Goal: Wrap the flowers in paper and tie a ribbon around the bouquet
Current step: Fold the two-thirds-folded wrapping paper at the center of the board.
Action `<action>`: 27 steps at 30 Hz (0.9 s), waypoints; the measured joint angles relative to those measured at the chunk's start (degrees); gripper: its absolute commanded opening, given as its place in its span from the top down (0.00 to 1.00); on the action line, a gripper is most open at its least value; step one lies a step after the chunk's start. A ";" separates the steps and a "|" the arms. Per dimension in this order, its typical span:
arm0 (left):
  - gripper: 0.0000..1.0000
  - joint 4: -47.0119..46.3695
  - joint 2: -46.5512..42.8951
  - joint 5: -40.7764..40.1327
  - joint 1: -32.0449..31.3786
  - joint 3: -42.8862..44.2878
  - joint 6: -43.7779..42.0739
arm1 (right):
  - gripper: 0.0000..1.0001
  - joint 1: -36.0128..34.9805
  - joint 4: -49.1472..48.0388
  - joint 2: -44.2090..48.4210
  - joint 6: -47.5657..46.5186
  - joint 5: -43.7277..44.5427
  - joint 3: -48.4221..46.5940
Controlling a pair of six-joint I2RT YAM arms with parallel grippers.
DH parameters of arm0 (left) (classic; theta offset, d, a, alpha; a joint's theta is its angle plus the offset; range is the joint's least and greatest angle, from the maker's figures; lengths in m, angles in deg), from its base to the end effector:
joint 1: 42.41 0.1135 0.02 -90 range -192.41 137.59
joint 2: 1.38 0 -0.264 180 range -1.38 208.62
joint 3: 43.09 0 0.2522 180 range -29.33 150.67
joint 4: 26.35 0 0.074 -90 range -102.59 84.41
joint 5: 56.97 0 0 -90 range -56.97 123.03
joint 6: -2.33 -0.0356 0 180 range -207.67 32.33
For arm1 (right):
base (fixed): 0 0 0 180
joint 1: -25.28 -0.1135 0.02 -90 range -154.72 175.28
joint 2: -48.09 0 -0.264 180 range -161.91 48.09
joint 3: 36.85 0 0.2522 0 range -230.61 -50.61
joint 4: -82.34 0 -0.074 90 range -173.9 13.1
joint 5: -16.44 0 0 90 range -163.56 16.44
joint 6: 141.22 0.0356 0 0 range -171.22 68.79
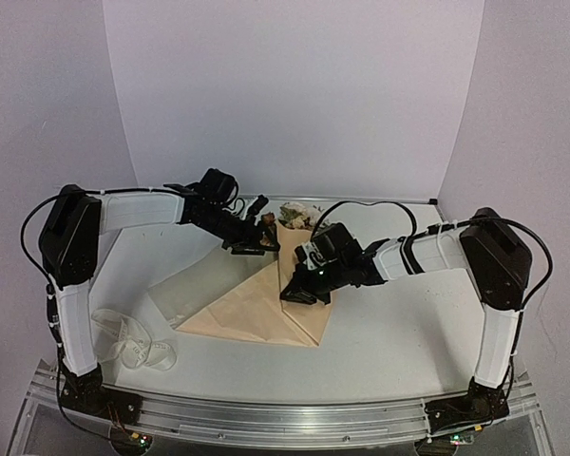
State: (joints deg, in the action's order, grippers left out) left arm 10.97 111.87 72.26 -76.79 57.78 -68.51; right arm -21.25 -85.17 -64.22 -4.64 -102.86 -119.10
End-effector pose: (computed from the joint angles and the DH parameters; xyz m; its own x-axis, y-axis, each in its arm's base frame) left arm 0.3473 -0.2649 0.2245 -0.8489 0.2728 -0.4527 0.5255 0.5270 -0.6679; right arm 0.2735 0.3138 0.1604 -0.9596 -0.0916 -0.2660 -0.2676 0.5890 0.7625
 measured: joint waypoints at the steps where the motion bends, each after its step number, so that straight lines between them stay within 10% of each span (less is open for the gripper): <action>1: 0.34 0.78 0.89 -0.30 -0.04 0.84 -0.54 | 1.00 -0.01 0.01 -0.03 -0.12 -0.40 -0.23; 27: 0.49 13.63 10.36 -4.75 1.12 12.33 -8.45 | 0.99 -0.01 15.19 -0.04 -14.26 -6.09 -4.31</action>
State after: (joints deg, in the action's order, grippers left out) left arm 24.60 122.23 67.51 -75.67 70.11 -76.96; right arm -21.26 -69.98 -64.26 -18.90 -108.96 -123.41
